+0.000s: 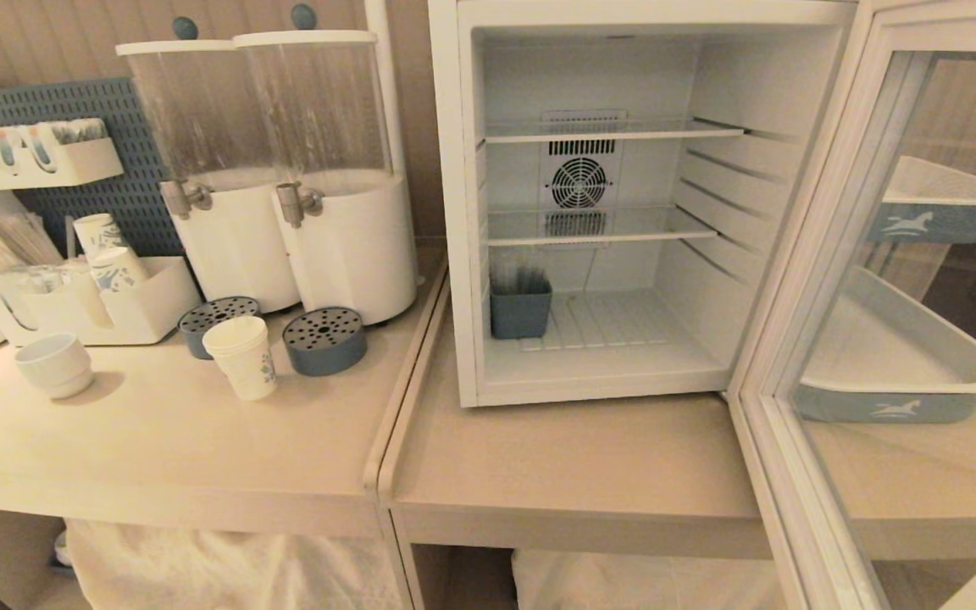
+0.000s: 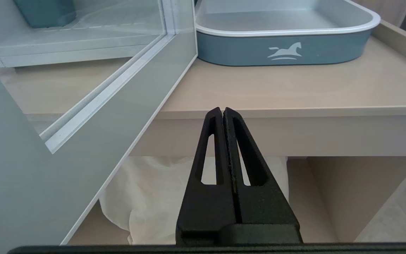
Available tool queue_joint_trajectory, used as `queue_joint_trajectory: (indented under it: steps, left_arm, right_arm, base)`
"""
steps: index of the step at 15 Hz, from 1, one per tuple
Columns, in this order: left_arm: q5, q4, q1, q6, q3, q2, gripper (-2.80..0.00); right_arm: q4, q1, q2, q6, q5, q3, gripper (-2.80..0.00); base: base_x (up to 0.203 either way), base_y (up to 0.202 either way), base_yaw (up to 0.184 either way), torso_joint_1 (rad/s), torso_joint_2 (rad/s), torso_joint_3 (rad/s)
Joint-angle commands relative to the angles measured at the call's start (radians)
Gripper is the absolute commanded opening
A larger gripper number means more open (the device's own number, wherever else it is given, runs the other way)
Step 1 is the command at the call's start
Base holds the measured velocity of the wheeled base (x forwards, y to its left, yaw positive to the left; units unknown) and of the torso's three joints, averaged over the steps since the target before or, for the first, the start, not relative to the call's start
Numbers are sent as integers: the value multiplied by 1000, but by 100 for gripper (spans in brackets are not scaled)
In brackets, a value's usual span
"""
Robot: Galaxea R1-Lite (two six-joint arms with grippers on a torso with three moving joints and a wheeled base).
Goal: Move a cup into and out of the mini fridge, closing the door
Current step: Put the paper cup in the freezer
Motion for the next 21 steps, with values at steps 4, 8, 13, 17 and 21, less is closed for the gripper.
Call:
queue_joint_trajectory:
  steps: [4,8,13,17,21]
  left_arm:
    - [31,-575,-4,47,450,-43,0]
    - [-50,-574,-5,18,454,-49,0]
    - [-56,-571,-5,23,452,-47,0]
    - [-54,-572,-5,21,454,-48,0]
    - [-51,-572,-5,17,454,-47,0]
  right_arm:
    - [-1,0,0,-1,0,1,-280]
    - [-3,0,0,1,0,1,-280]
    - [-3,0,0,1,0,1,-280]
    - [-3,0,0,1,0,1,-280]
    - [-3,0,0,1,0,1,-280]
  base:
    - [0,0,0,0,0,0]
    - [0,0,0,0,0,0]
    - [-54,0,0,1,3,0]
    - [-194,0,-1,3,2,4]
    - [-195,0,-2,5,3,3]
